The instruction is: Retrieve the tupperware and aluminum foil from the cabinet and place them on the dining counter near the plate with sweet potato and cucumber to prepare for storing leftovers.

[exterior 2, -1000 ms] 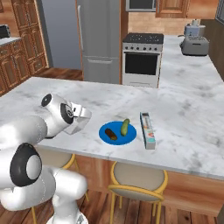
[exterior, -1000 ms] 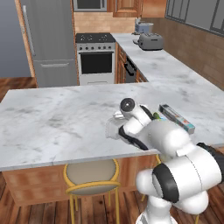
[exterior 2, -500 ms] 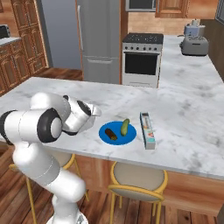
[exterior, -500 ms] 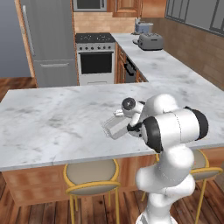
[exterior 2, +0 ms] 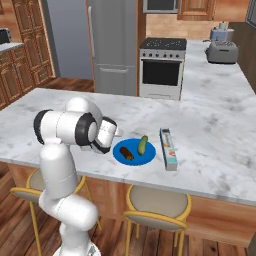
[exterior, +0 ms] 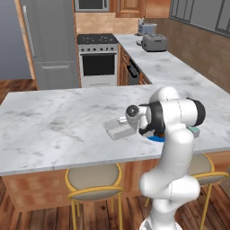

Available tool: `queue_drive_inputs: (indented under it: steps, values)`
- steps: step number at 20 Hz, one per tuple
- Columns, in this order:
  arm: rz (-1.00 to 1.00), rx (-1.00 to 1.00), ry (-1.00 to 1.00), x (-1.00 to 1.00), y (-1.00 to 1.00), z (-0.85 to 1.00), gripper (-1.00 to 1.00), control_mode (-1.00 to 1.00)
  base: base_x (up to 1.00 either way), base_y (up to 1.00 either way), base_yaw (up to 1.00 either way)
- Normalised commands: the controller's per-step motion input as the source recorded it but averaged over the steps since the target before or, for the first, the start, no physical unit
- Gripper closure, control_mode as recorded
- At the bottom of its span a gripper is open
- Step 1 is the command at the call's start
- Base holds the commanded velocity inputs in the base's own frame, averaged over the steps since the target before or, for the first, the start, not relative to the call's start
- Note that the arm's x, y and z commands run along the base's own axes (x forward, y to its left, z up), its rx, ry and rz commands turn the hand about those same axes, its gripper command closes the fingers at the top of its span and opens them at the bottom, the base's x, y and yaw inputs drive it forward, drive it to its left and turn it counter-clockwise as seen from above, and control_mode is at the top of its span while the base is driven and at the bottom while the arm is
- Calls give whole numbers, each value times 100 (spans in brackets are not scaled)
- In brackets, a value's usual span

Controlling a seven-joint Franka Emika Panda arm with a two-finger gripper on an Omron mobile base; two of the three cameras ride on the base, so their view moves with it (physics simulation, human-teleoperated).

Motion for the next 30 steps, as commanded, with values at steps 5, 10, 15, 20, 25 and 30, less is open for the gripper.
queue_drive_inputs:
  steps: [5, 10, 15, 20, 25, 30]
  values:
    - [0, 0, 1, 3, 1, -34, -100, -100, 0, 0, 0]
    - [0, 0, 8, 0, 0, 50, -100, -100, 0, 0, 0]
    - [0, 0, 9, -7, 0, 99, -100, -100, 0, 0, 0]
    - [0, 0, 10, -23, 0, 100, -100, -100, 0, 0, 0]
    - [0, -1, 9, -25, 0, 100, -100, -100, 0, 0, 0]
    - [0, -1, 9, -43, 0, 100, -100, -100, 0, 0, 0]
